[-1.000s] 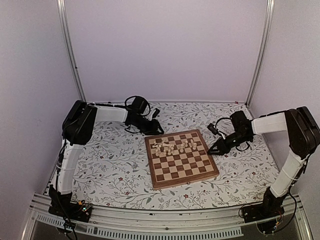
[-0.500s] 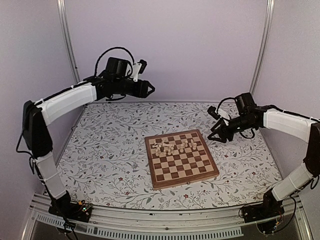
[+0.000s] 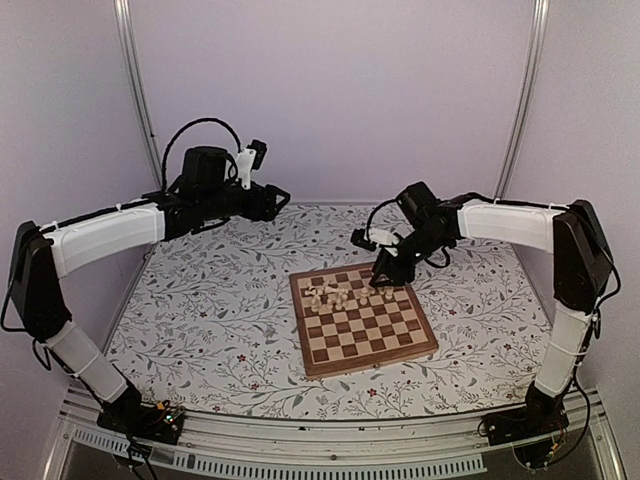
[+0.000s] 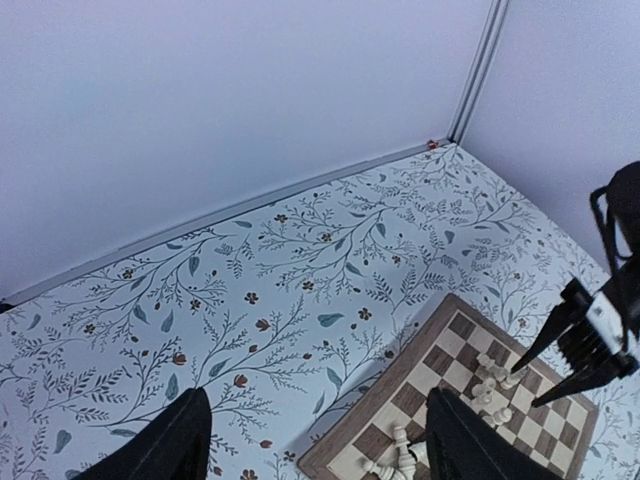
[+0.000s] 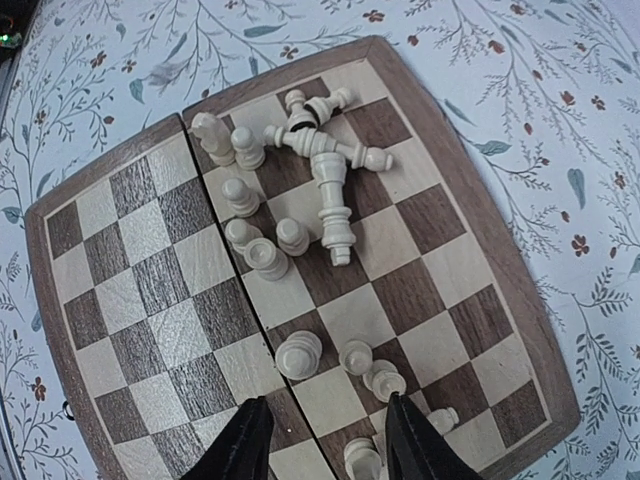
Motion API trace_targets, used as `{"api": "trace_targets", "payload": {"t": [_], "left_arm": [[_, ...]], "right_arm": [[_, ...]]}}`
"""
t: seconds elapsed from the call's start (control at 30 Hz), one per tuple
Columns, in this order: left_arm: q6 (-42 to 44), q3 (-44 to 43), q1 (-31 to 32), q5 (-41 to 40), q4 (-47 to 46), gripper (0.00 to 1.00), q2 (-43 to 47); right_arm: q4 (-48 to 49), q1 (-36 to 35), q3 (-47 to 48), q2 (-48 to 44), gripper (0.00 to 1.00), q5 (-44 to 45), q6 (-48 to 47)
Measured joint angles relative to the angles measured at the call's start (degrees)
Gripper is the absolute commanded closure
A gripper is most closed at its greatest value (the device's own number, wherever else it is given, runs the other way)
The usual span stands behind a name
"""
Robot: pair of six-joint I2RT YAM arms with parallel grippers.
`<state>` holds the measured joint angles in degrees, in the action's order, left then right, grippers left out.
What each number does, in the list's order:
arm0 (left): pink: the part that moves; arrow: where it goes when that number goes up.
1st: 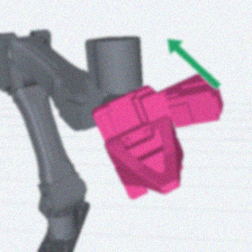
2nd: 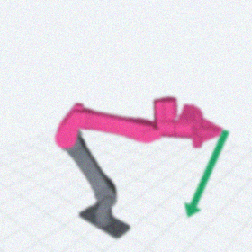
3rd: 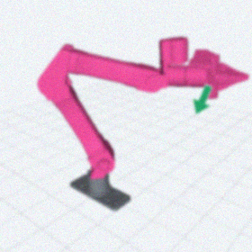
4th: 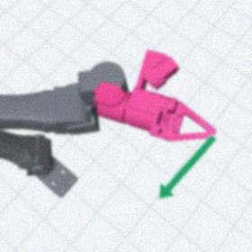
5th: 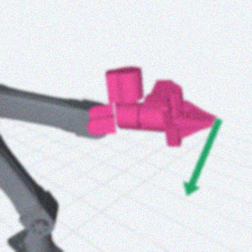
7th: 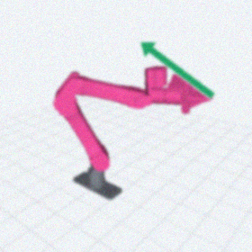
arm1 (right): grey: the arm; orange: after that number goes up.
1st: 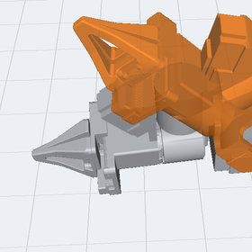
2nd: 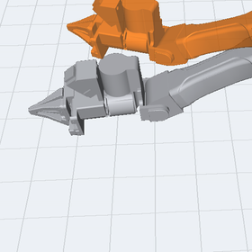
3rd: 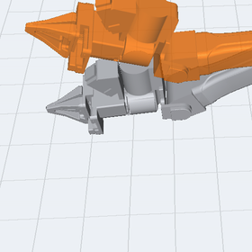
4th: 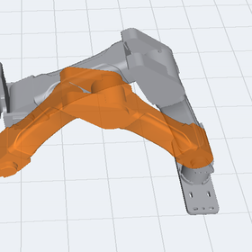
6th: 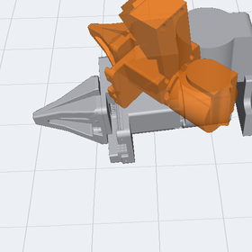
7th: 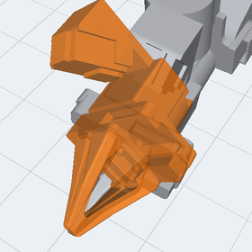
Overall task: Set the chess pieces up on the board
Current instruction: Pick up the chess piece from the chessboard.
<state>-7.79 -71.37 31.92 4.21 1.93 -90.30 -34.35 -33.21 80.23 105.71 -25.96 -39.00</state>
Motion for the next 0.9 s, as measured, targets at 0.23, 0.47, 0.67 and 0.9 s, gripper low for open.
{"api": "trace_targets", "payload": {"t": [0.23,0.47,0.67,0.9], "left_arm": [[-4.5,-0.6,-3.4,5.0,-0.8,0.25,-0.1],[-6.9,-0.6,-4.3,8.3,-1.0,0.27,-0.3],[-8.1,-0.6,-5.1,10.1,-1.2,0.28,-1.0],[-8.8,-0.6,-5.4,11.3,-1.2,0.29,-1.6]], "right_arm": [[-3.0,-3.1,1.2,5.3,0.55,2.4,-0.9],[-3.3,-3.1,2.4,5.9,0.62,3.0,-0.9],[-3.4,-3.4,3.7,7.4,0.72,2.9,-1.0],[-3.4,-3.7,4.7,8.7,0.83,2.7,-1.0]]}}
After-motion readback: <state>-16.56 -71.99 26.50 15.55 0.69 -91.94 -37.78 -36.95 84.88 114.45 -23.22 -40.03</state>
